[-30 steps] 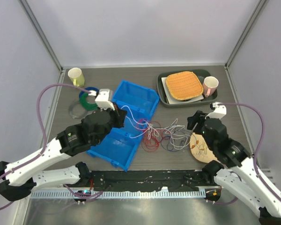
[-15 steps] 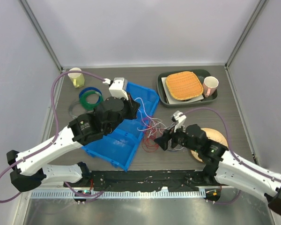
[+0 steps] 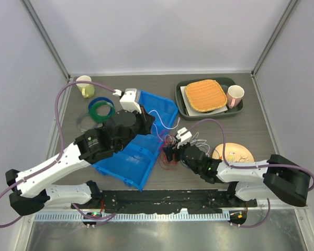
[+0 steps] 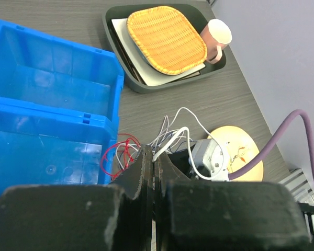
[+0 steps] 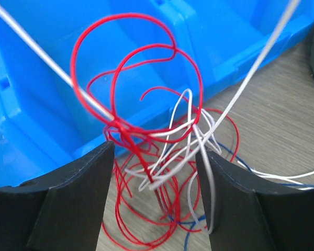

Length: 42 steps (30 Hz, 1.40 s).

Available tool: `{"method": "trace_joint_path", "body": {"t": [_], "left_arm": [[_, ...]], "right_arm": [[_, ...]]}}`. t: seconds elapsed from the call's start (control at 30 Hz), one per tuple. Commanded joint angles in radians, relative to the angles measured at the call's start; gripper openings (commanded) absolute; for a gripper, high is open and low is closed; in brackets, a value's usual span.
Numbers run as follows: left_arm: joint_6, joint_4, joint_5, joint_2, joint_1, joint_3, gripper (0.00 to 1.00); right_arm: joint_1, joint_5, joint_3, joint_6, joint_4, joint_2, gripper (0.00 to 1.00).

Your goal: Untangle the cables

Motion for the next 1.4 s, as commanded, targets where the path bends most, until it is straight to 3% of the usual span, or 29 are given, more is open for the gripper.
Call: {"method": "trace_joint_path", "body": {"t": [0.0, 0.07, 0.1, 0.2, 0.33, 0.43, 0.47, 0.67, 0.8, 0.93, 1.0, 1.03, 1.17, 1.37], "left_arm": [[-0.004, 0.016, -0.025, -0.033, 0.001, -0.014, 0.0], [-0.001, 0.019, -0.048, -0.046, 0.001, -0.031, 0.0], [0.001, 0.022, -0.054, -0.051, 0.001, -0.036, 0.0], [-0.002, -0.016, -0.143, -0.069, 0.001, -0.025, 0.0], [-0.085, -0.176, -0.306, -0.109, 0.002, -0.002, 0.0], [-0.116, -0.202, -0.385, -0.181, 0.002, -0.03, 0.0], [-0.122, -0.214, -0.404, -0.195, 0.004, -0.031, 0.0], [-0.152, -0.296, -0.524, -0.261, 0.007, -0.016, 0.0], [-0.159, -0.342, -0.576, -0.281, 0.008, 0.009, 0.0], [-0.209, -0.431, -0.672, -0.296, 0.008, 0.059, 0.0], [-0.197, -0.428, -0.694, -0.309, 0.008, 0.066, 0.0], [-0.18, -0.422, -0.694, -0.318, 0.008, 0.067, 0.0], [-0.151, -0.394, -0.679, -0.326, 0.008, 0.059, 0.0], [-0.067, -0.288, -0.57, -0.298, 0.008, 0.004, 0.0]], "right_arm": [[0.006, 0.113, -0.029, 0.017, 0.326, 0.045, 0.62], [0.006, 0.182, -0.013, 0.066, 0.291, 0.061, 0.46], [0.006, 0.208, 0.01, 0.077, 0.265, 0.077, 0.3], [-0.008, 0.305, 0.02, 0.112, 0.159, 0.053, 0.01], [-0.098, 0.38, -0.04, 0.271, 0.013, -0.088, 0.01], [-0.23, 0.427, -0.066, 0.406, -0.216, -0.253, 0.01], [-0.278, 0.432, -0.063, 0.431, -0.36, -0.299, 0.01], [-0.538, 0.469, 0.01, 0.548, -0.819, -0.599, 0.01], [-0.606, 0.434, 0.041, 0.545, -0.874, -0.645, 0.01], [-0.622, 0.425, 0.084, 0.578, -0.952, -0.579, 0.01], [-0.625, 0.353, 0.101, 0.554, -0.969, -0.532, 0.07], [-0.625, 0.321, 0.106, 0.557, -0.985, -0.518, 0.12], [-0.625, 0.12, 0.083, 0.591, -1.006, -0.504, 0.11], [-0.625, 0.021, 0.032, 0.651, -1.061, -0.562, 0.11]]}}
